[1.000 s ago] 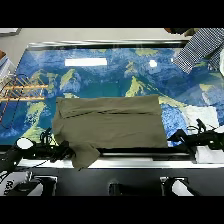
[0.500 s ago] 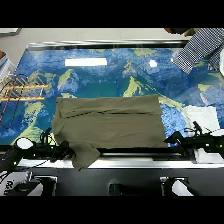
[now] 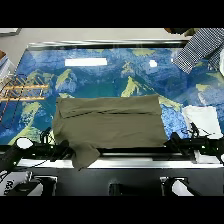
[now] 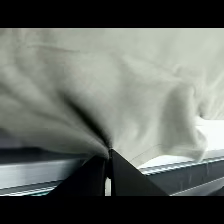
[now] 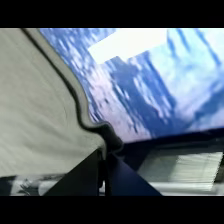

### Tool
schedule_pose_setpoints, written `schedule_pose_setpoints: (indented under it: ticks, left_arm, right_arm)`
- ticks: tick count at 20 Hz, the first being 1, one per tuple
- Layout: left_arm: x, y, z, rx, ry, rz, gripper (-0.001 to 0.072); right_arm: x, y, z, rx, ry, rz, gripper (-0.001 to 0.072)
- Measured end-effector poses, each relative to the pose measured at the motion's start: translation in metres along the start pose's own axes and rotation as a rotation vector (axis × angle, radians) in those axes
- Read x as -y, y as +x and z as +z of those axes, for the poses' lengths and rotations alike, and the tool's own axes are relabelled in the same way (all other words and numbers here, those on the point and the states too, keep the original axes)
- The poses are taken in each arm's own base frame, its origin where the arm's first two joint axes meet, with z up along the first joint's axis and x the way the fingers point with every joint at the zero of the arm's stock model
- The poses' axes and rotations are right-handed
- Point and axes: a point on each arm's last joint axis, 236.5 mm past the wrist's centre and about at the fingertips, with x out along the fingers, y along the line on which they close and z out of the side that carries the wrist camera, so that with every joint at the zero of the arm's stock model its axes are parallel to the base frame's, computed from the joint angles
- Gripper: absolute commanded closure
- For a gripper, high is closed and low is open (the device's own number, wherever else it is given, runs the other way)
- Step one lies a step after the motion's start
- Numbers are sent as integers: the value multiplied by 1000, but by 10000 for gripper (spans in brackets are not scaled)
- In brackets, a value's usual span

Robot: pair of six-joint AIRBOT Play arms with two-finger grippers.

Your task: Fold the clothes and pants, and hang the long-sleeved shirts on hangers.

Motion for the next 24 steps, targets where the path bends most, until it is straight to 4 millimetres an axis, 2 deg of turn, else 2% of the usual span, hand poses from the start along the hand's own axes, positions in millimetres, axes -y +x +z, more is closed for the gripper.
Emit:
schedule_pose_setpoints:
  ticks: [2,5,11,14,17,21,24]
  left_arm:
    - [8,-8,8,22,30,-2,692]
    - [26,-27,23,73,104,1,691]
    - [72,-77,52,202,249,-11,692]
    - [87,-91,57,236,286,-19,692]
    - [92,-98,61,257,303,-19,692]
    - [95,-104,62,267,319,-12,692]
    - [93,-109,52,247,324,5,692]
  right_arm:
    - [-8,0,0,0,-8,32,676]
    - [-32,-6,1,18,-31,123,677]
    - [-84,-46,20,173,-146,246,678]
    - [-109,-63,28,236,-264,238,679]
    - [-131,-66,34,268,-370,141,678]
    - [-136,-73,44,315,-392,6,678]
    - [-125,-73,34,265,-392,-74,679]
